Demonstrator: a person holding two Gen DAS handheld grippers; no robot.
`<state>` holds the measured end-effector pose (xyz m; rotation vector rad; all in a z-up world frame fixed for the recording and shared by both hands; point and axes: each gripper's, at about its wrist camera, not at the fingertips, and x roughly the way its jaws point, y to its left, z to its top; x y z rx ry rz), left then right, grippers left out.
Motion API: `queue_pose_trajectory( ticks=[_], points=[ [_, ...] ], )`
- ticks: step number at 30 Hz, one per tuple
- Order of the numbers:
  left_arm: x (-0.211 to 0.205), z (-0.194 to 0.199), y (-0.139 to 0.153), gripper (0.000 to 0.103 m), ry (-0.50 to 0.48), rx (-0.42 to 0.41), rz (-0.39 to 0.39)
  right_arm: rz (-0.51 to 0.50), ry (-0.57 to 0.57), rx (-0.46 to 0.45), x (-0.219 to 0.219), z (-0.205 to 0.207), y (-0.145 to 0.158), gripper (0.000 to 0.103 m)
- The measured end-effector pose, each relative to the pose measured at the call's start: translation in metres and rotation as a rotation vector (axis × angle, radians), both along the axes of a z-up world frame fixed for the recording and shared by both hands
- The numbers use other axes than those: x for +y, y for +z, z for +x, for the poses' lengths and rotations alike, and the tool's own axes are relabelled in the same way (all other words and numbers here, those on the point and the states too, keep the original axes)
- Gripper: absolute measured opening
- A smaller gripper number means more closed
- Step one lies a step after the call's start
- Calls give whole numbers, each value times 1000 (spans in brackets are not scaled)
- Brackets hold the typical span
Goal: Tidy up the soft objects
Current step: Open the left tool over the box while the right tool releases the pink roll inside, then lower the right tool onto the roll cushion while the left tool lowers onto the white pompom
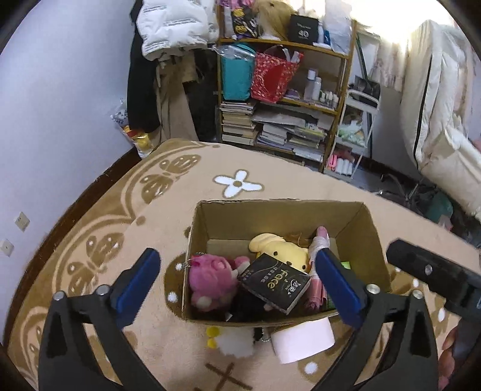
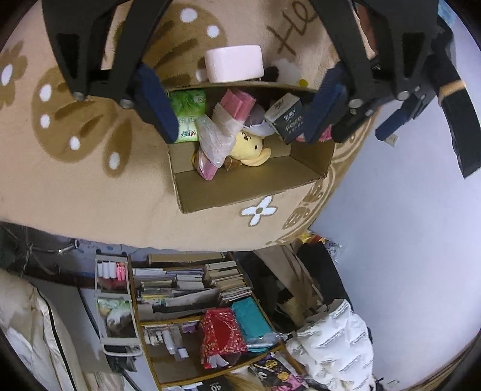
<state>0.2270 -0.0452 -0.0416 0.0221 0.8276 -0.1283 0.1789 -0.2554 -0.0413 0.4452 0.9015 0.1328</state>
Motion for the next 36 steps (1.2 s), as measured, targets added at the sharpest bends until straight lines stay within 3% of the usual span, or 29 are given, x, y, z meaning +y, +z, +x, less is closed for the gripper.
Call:
queue_pose_trajectory(
  ticks=[3, 14, 20, 32, 36],
  points=[
    [11, -3, 3, 103, 14, 3, -27, -17, 7, 3, 3, -7, -1, 102],
    [42, -29, 4, 103, 57, 0, -22, -49, 38, 13, 17, -32, -15, 103],
    [57, -42, -24, 103, 81, 52, -42, -57, 77, 34, 26, -44, -35, 103],
    [57, -43, -73, 103, 57, 169, -13, -34, 131, 57, 41, -51, -65, 103],
    [54, -37, -92, 103, 46, 212, 28, -55, 163, 89, 50, -49, -78, 103]
  ],
)
